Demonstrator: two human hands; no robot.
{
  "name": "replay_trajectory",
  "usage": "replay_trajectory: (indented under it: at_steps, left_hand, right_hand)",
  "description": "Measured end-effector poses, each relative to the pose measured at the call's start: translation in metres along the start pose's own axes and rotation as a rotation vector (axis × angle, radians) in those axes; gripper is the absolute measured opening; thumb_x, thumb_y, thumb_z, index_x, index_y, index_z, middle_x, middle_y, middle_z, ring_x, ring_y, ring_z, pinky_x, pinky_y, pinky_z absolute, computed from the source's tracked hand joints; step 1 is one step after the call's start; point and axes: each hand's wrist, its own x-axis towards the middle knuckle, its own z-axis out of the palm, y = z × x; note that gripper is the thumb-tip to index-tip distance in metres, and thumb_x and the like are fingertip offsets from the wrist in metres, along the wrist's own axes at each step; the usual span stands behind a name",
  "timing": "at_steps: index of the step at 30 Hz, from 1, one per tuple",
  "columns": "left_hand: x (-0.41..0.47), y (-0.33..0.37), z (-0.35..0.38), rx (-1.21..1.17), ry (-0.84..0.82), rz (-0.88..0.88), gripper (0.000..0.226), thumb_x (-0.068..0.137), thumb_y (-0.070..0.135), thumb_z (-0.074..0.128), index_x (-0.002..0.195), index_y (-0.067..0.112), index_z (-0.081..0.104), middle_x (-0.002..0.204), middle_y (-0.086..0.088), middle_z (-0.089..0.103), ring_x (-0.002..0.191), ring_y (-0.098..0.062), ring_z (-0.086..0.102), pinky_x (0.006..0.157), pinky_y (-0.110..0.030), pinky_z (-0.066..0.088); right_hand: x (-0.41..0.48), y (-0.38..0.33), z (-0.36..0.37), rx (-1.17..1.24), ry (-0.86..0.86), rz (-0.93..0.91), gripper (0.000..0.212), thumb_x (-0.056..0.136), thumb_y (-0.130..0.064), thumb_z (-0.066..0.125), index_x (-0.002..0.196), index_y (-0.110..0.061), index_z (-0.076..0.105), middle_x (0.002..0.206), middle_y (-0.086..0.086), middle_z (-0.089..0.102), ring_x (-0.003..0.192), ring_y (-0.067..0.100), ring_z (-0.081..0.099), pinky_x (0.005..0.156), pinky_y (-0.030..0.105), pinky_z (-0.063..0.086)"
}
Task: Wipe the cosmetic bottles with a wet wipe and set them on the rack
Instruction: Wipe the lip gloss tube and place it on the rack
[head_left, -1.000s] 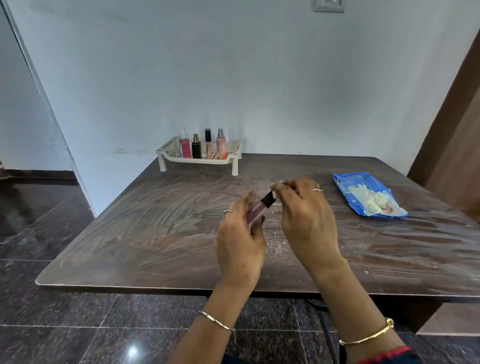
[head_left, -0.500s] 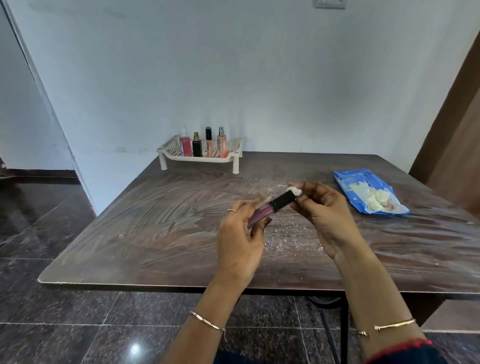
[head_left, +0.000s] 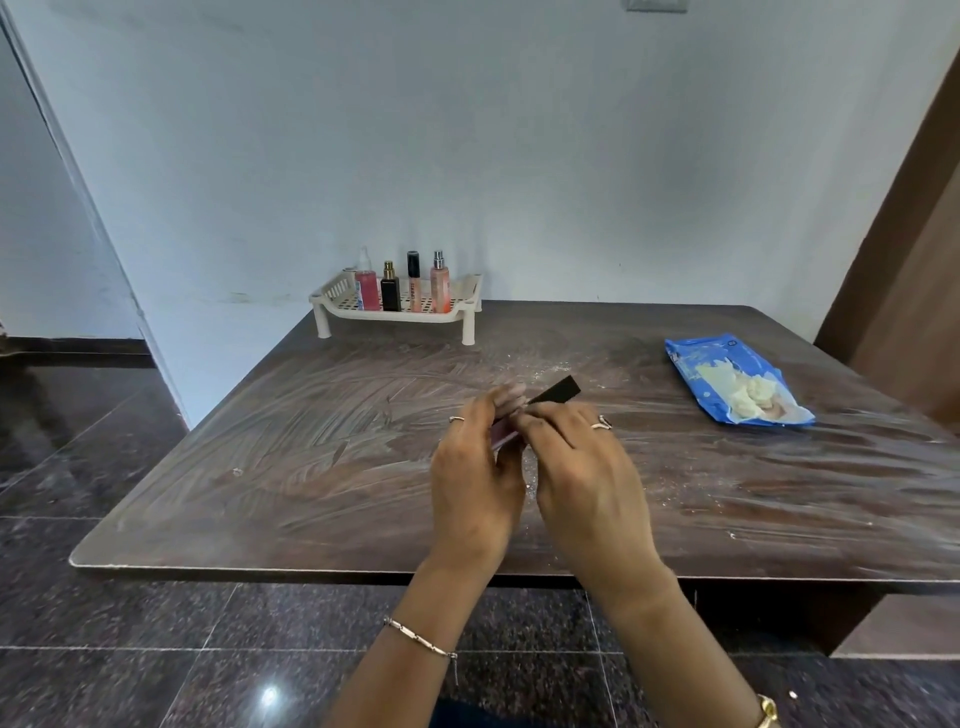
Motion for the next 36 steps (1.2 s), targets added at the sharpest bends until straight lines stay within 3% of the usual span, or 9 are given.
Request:
replay_trajectory:
  at_steps: [5,9,12,18,22,26,28,32,36]
  left_hand:
    - [-0.005,-0.003,-0.002,-0.115,-0.032,-0.051,0.050,0.080,-0.001,0.069,0.120,0.027,0.059,0.114,0.020,0.061,0.104,0.003,0.061,0.093,-0.013,0.046]
    - [-0.004,0.000,-0.002,-0.679,-0.091,-0.396,0.035,0.082,-0.001,0.066,0.110,0.021,0.066,0.104,0.004,0.072,0.095,-0.005,0.066,0.080,-0.015,0.052]
    - [-0.003,0.002,-0.001,-1.205,-0.140,-0.627,0.031,0.083,0.000,0.060,0.113,0.005,0.066,0.110,-0.011,0.071,0.099,-0.017,0.067,0.085,-0.025,0.056]
    - [0.002,-0.006,-0.007,-1.604,-0.194,-0.968,0.030,0.095,0.011,0.049,0.122,0.008,0.062,0.119,-0.023,0.064,0.104,-0.024,0.066,0.079,-0.034,0.059]
    - [0.004,-0.014,-0.008,-1.666,-0.268,-1.079,0.033,0.096,0.026,0.053,0.119,0.004,0.062,0.115,-0.015,0.067,0.106,-0.021,0.067,0.092,-0.034,0.054]
    - [0.002,-0.014,-0.008,-1.658,-0.310,-1.010,0.025,0.093,0.019,0.057,0.109,0.003,0.067,0.108,-0.012,0.069,0.107,-0.017,0.064,0.097,-0.028,0.050]
    - [0.002,-0.012,-0.007,-1.599,-0.292,-0.941,0.024,0.095,0.016,0.053,0.108,0.003,0.068,0.109,-0.014,0.069,0.104,-0.020,0.067,0.091,-0.029,0.054]
    - [0.003,-0.010,-0.005,-1.512,-0.283,-0.898,0.029,0.096,0.018,0.049,0.094,0.005,0.074,0.103,-0.015,0.072,0.097,-0.022,0.070,0.088,-0.034,0.056]
    - [0.014,-0.020,-0.004,-1.616,-0.287,-0.930,0.027,0.095,0.015,0.050,0.110,-0.001,0.064,0.104,-0.019,0.069,0.092,-0.021,0.071,0.078,-0.030,0.059]
  right_hand:
    - [0.018,0.021,-0.011,0.104,0.220,0.182,0.028,0.080,0.009,0.065,0.104,-0.003,0.069,0.103,0.009,0.067,0.087,0.022,0.063,0.078,0.024,0.050]
    - [0.031,0.016,-0.009,0.379,0.305,0.372,0.025,0.085,0.003,0.063,0.102,-0.014,0.068,0.098,-0.004,0.064,0.086,0.007,0.061,0.077,0.030,0.055]
    - [0.021,0.001,0.000,0.336,0.246,0.278,0.024,0.081,0.002,0.067,0.101,-0.012,0.070,0.098,-0.002,0.067,0.087,0.009,0.062,0.078,0.027,0.054]
    - [-0.012,-0.025,0.015,0.271,0.077,0.144,0.029,0.087,-0.015,0.050,0.106,-0.011,0.071,0.108,0.002,0.068,0.096,0.017,0.064,0.080,0.030,0.053]
    - [-0.010,-0.024,0.010,0.335,0.018,0.118,0.028,0.085,-0.011,0.050,0.104,-0.013,0.070,0.107,0.000,0.069,0.095,0.015,0.065,0.077,0.036,0.056]
    - [0.008,-0.016,0.001,0.299,0.061,0.117,0.023,0.084,-0.007,0.061,0.106,-0.009,0.069,0.104,0.002,0.067,0.094,0.016,0.064,0.075,0.035,0.056]
    - [0.025,-0.010,-0.005,0.249,0.128,0.101,0.024,0.087,-0.015,0.054,0.104,-0.007,0.069,0.099,0.004,0.067,0.086,0.017,0.064,0.070,0.032,0.056]
    - [0.051,0.001,-0.007,0.213,0.213,0.146,0.019,0.086,-0.003,0.061,0.102,-0.008,0.070,0.095,0.003,0.067,0.083,0.017,0.063,0.069,0.034,0.053]
    - [0.038,-0.011,0.001,0.186,0.043,0.050,0.021,0.081,-0.005,0.064,0.101,-0.008,0.069,0.097,0.004,0.069,0.081,0.019,0.065,0.071,0.036,0.057]
